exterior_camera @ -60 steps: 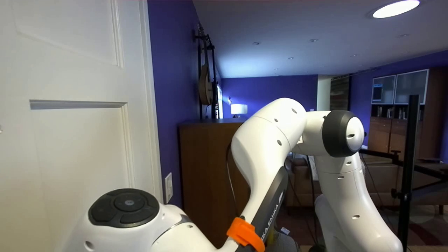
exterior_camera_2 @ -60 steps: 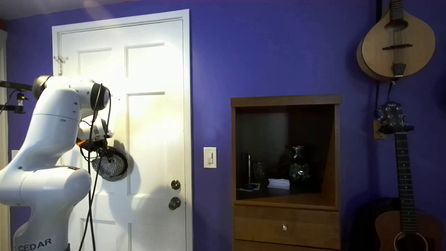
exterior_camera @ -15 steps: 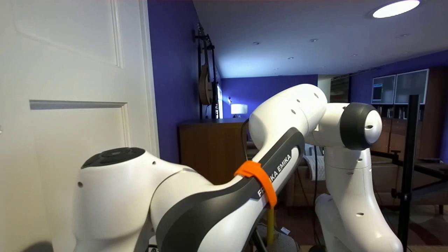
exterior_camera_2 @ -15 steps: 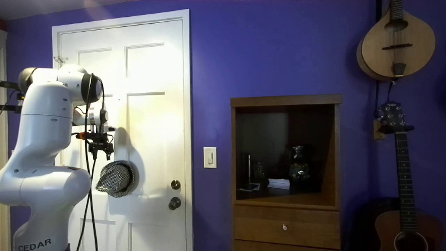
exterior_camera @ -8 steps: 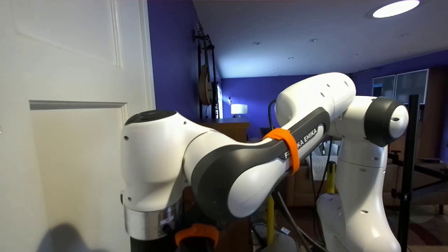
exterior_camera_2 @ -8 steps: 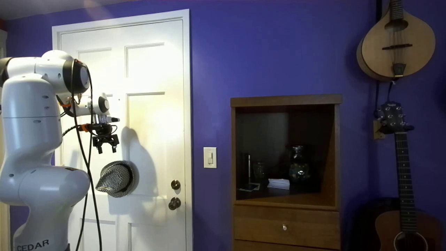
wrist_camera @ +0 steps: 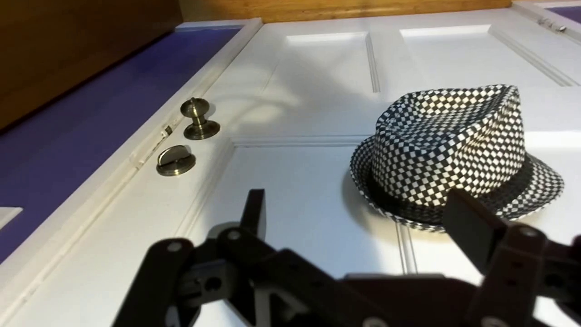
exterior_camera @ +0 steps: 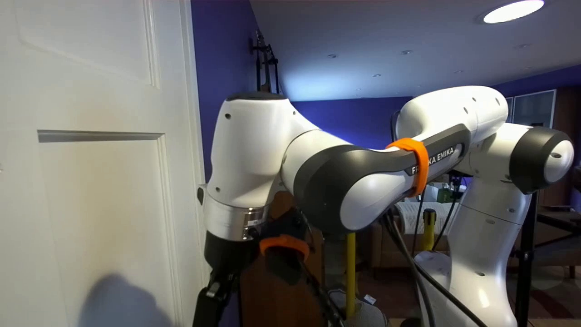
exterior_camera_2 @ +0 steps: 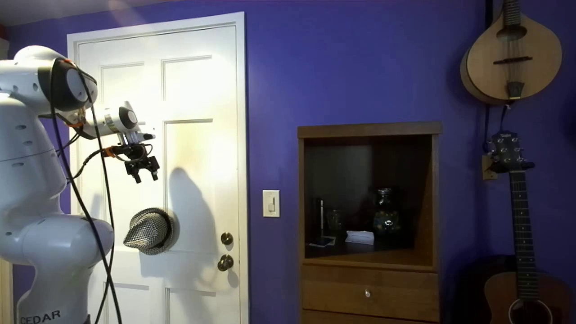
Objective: Pick up the hat and hang it on the hook in the middle of the door
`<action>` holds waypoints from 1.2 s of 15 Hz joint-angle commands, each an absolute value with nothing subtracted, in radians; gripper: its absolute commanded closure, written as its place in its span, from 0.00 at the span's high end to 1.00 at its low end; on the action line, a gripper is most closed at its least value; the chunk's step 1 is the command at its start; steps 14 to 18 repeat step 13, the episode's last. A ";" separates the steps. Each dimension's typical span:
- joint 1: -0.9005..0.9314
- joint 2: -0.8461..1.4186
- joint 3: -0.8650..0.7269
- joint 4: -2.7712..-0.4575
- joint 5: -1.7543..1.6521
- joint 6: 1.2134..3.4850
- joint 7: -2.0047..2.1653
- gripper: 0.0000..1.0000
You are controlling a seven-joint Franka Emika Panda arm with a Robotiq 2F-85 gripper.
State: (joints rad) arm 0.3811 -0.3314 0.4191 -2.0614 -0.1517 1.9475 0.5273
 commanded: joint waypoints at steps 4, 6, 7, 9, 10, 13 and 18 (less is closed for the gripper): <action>0.334 -0.491 0.417 -2.136 -0.088 2.095 0.540 1.00; 0.331 -0.507 0.414 -2.140 -0.063 2.111 0.520 1.00; 0.328 -0.512 0.415 -2.138 -0.056 2.116 0.512 1.00; 0.308 -0.480 0.441 -2.100 -0.080 2.079 0.523 1.00; 0.307 -0.480 0.444 -2.100 -0.081 2.079 0.524 1.00; 0.301 -0.477 0.447 -2.100 -0.082 2.078 0.525 1.00; 0.301 -0.477 0.447 -2.100 -0.082 2.078 0.525 1.00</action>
